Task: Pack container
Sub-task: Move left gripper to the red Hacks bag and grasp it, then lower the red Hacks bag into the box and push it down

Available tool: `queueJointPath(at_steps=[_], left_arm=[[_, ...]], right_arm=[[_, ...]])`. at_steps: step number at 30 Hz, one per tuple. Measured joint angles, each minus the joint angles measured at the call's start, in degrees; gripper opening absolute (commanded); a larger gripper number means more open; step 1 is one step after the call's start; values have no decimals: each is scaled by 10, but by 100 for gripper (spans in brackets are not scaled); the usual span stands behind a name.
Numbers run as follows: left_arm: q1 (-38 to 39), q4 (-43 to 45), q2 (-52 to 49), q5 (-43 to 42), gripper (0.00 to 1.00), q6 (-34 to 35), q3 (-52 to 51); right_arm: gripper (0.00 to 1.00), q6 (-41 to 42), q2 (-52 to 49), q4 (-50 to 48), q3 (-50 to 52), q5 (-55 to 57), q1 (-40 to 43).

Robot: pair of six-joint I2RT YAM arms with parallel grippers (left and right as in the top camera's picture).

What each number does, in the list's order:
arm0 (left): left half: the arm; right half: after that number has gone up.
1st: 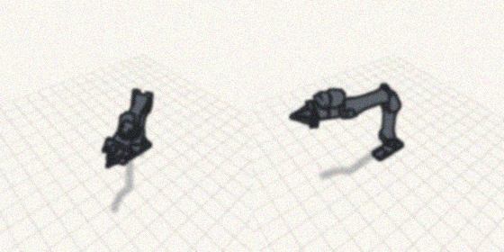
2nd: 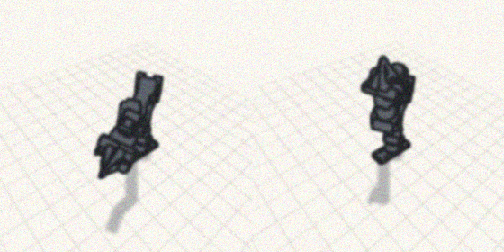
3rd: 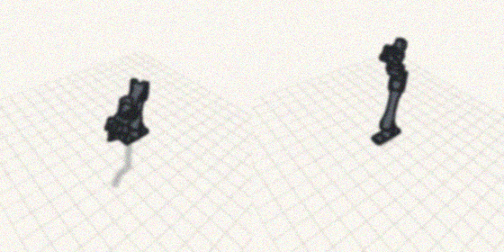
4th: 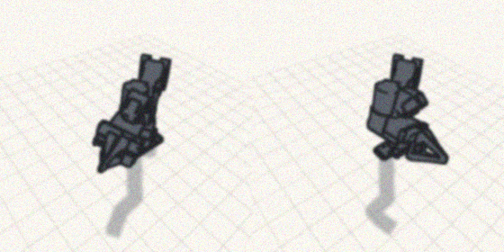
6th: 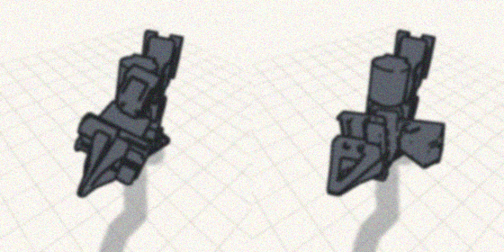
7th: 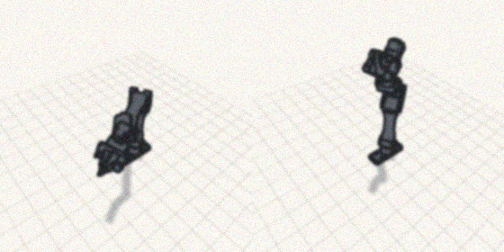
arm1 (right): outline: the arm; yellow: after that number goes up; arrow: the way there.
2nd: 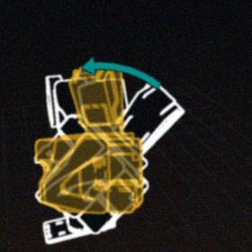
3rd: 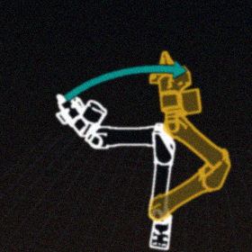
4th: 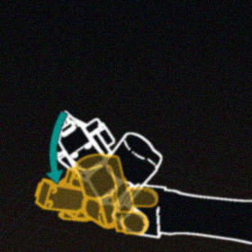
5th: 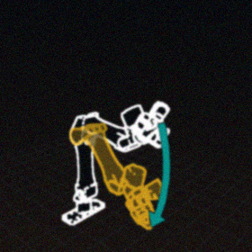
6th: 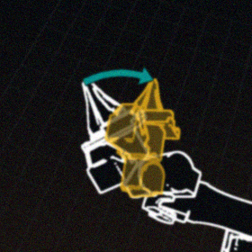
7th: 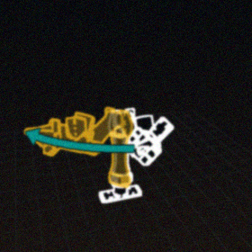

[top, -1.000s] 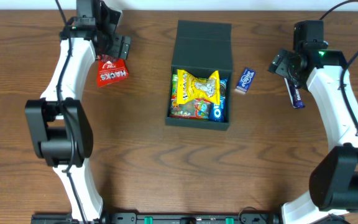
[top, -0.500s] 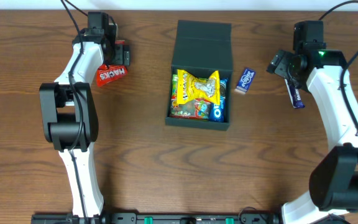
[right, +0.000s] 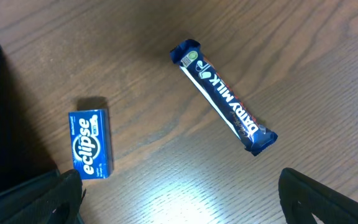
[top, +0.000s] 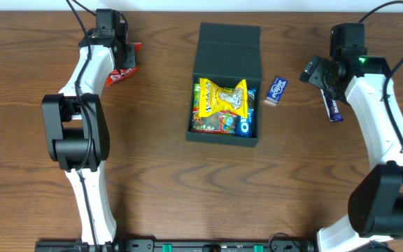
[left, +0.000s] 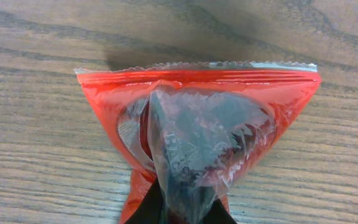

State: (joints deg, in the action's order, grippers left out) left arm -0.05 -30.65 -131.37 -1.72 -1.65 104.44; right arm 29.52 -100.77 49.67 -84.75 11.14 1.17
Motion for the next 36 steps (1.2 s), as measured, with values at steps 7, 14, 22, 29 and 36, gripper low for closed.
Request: queueJointPath(at_steps=[7,14,22,29,36], left_arm=[[3,-44,28,-17,6,-45,-7],[83,-68,191,-64,6,-237,-18],[250,-163,224,-136,6,-407,-12],[295,-236,199,-181,6,-424,-12],[314,-289,152,-220,6,-423,-12]], right_arm=[[99,-7,0,-22,0,3,3],[99,-34,0,-36,0,5,31],[99,-37,0,-39,0,7,50],[99,-42,0,-40,0,7,50],[99,-50,0,-39,0,7,50]])
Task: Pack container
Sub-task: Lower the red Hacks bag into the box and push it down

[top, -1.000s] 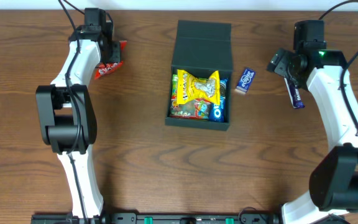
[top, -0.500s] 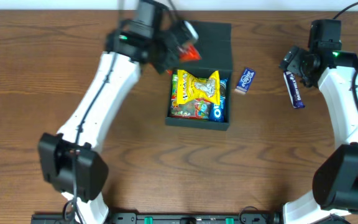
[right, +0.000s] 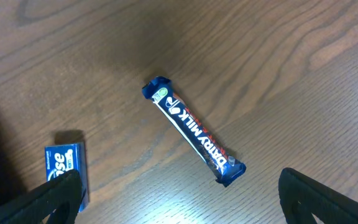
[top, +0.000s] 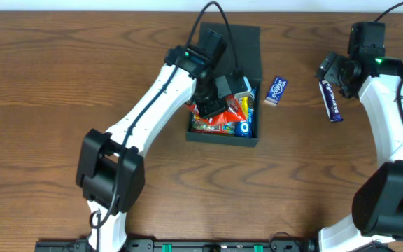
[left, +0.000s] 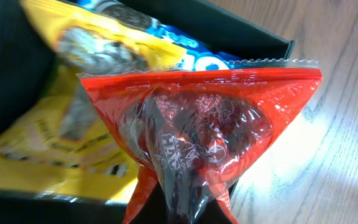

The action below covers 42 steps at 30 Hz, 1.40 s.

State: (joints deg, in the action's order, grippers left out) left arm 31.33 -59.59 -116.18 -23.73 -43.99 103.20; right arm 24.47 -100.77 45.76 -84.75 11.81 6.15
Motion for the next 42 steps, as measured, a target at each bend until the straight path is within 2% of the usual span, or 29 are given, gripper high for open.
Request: queueJointPath(at_steps=[13,24,25,26,29,34,38,39,40,41,42], left_arm=[[20,42,-94,-16,6,0,0],[17,30,-115,-27,6,8,14],[17,30,-115,-27,15,9,14],[17,30,-113,-27,50,11,14],[18,30,-113,-21,68,20,11],[18,29,-88,-8,71,35,3],[18,30,-25,0,73,37,3],[18,30,-9,0,67,37,3],[18,30,11,0,32,37,3],[18,29,22,1,13,40,3],[18,28,37,1,6,39,3]], right_arm=[[99,-6,0,2,0,0,0],[99,-7,0,3,0,0,0],[99,-7,0,3,0,0,0],[99,-7,0,3,0,0,0],[99,-8,0,2,0,0,0],[99,-9,0,2,0,0,0],[99,-9,0,3,0,0,0],[99,-9,0,2,0,0,0],[99,-9,0,3,0,0,0],[99,-9,0,3,0,0,0],[99,-9,0,2,0,0,0]])
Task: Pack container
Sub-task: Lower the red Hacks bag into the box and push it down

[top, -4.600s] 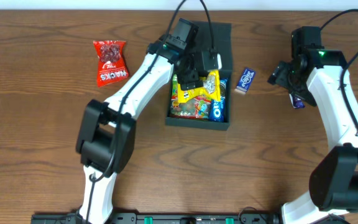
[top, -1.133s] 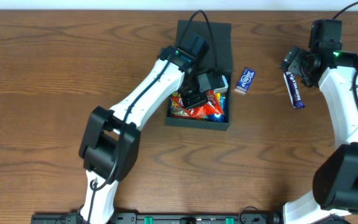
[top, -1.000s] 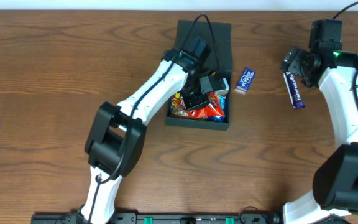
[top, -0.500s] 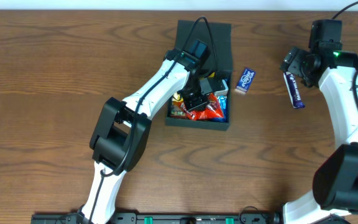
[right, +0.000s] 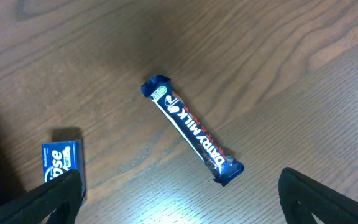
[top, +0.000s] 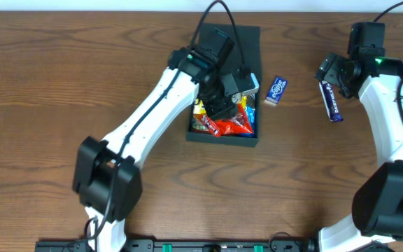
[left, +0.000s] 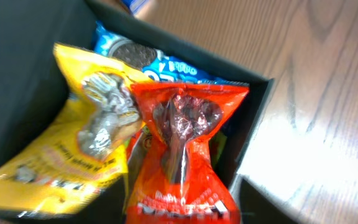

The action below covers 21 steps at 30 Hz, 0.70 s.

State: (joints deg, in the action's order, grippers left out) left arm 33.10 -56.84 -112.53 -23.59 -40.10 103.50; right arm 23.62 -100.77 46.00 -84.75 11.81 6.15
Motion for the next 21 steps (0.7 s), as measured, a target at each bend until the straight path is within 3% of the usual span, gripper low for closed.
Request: queueJointPath(at_steps=[8,21], left_arm=[[0,-70,2,0,6,-2,0],[2,-63,-129,2,6,-1,0]], right_arm=[[99,0,0,0,0,0,0],[99,-5,0,7,0,0,0]])
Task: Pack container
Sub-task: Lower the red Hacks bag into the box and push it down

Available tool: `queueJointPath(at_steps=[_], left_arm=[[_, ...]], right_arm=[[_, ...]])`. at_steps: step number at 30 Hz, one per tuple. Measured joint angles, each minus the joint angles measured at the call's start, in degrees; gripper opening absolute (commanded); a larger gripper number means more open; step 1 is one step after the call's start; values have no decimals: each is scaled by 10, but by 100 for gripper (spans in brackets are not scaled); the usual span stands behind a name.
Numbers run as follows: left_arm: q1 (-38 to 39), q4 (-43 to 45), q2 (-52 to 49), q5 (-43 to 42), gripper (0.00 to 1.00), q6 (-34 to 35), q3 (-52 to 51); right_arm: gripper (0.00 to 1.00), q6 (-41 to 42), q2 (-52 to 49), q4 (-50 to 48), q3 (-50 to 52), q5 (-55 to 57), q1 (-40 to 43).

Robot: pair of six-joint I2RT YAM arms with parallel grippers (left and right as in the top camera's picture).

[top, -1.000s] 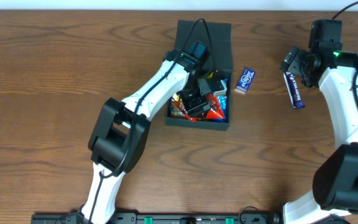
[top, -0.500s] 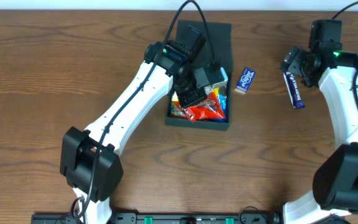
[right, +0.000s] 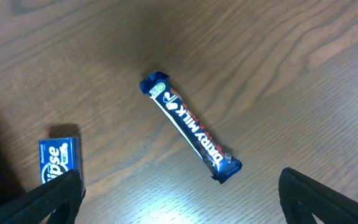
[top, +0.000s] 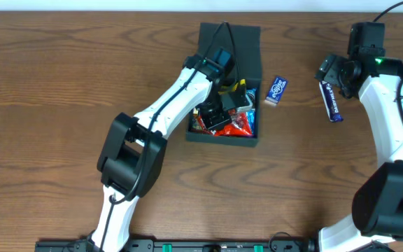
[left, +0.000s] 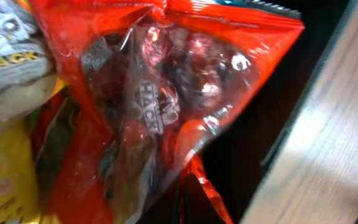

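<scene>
The black box (top: 222, 139) stands open at mid-table, with its lid (top: 228, 42) folded back. A red candy bag (top: 238, 126) lies in it on a yellow snack bag (top: 240, 87) and a blue Oreo pack (top: 249, 102). My left gripper (top: 219, 112) is low inside the box. In the left wrist view it (left: 182, 202) is shut on the lower edge of the red bag (left: 166, 81), with the yellow bag (left: 5, 168) beside it. My right gripper (right: 179, 180) hangs open above a blue Dairy Milk bar (right: 190, 127).
A small blue Eclipse gum box (top: 278, 90) lies just right of the black box, also in the right wrist view (right: 58, 158). The Dairy Milk bar (top: 331, 101) lies further right, under my right arm. The box's right wall (left: 303, 93) borders bare wood.
My left gripper stood open above the red bag, which lay in the box. Now it is low in the box and shut on the bag's edge. The right gripper has barely moved.
My left gripper first held the red bag at the table's far left, then over the open box. Then the bag lay in the box with the gripper open above it; now the gripper is shut on it again. My right gripper stayed open over the bar.
</scene>
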State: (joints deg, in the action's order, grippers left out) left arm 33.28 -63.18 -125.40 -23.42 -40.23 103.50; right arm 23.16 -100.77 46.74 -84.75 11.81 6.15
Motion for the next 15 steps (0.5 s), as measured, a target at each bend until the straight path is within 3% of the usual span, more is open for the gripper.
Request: queueJointPath(at_steps=[15], left_arm=[[3,-10,-14,104,6,2,0]], right_arm=[[99,-2,0,5,0,0,0]])
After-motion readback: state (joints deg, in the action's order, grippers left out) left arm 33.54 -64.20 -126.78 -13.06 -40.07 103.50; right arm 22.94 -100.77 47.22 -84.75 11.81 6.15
